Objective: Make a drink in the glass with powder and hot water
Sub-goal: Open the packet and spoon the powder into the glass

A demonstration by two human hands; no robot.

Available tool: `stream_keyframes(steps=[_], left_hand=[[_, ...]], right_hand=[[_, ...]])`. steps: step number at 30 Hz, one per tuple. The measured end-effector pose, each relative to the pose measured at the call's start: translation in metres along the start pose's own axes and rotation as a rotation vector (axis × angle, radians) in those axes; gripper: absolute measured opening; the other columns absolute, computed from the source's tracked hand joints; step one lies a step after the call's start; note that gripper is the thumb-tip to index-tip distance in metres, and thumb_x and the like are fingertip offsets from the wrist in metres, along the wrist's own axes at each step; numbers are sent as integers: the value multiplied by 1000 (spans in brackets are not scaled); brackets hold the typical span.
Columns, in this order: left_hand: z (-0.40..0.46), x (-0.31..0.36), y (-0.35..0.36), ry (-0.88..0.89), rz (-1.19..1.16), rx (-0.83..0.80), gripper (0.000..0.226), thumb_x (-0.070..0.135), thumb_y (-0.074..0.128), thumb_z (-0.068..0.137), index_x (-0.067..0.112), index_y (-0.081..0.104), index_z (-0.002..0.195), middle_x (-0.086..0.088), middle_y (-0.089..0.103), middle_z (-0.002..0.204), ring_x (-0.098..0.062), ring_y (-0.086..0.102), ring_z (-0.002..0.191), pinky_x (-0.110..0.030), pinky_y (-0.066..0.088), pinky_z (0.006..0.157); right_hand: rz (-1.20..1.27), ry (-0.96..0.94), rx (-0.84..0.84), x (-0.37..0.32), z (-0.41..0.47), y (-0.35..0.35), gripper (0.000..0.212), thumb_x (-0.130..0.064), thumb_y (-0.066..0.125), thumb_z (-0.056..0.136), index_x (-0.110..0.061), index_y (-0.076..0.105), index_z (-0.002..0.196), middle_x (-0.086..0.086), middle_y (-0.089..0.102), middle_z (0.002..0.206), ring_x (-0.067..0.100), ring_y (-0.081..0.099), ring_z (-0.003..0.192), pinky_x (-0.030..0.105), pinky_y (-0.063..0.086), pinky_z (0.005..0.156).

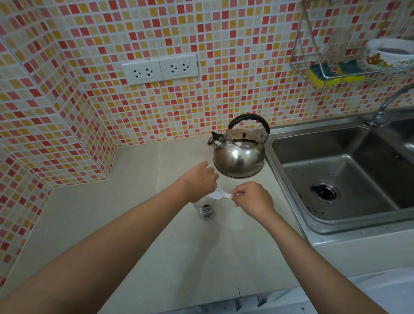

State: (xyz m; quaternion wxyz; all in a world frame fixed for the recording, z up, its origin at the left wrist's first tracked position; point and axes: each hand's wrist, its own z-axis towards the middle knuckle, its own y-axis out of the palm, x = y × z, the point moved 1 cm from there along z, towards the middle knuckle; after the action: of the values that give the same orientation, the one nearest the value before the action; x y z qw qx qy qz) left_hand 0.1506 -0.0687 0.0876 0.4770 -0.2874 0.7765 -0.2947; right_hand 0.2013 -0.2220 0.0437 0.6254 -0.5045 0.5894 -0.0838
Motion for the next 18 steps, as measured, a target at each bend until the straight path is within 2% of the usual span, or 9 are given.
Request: stream_keyframes(steps=[9,13,16,18], left_hand=[[-6,1,7,-79,-27,3,35,24,72,83,12,67,115,-8,64,107,-22,56,93,-31,32,71],[-7,0,9,-115,-47,16,33,24,72,84,12,68,114,-8,63,108,-22,55,94,-31,32,71],[-9,-2,11,-151,-60,15,26,21,67,86,13,68,110,-7,60,108,-22,54,96,-31,30,72],[-10,-2,14,-183,-81,14,23,20,64,85,14,67,108,-7,58,109,-22,53,98,-31,30,73]], right_hand=[[-192,-89,69,-11,-2,-3,24,-18,57,86,-26,75,99,1,75,92,24,67,82,28,46,64],[-221,-89,68,-11,-1,-2,21,-18,56,86,-24,74,96,0,74,90,23,64,76,27,44,61],[-136,-33,72,-7,-2,0,17,-18,57,84,-21,73,88,-1,71,82,22,63,72,25,42,58],[45,51,88,1,-2,-1,16,-15,57,82,-15,73,80,0,68,74,23,62,69,25,43,58]])
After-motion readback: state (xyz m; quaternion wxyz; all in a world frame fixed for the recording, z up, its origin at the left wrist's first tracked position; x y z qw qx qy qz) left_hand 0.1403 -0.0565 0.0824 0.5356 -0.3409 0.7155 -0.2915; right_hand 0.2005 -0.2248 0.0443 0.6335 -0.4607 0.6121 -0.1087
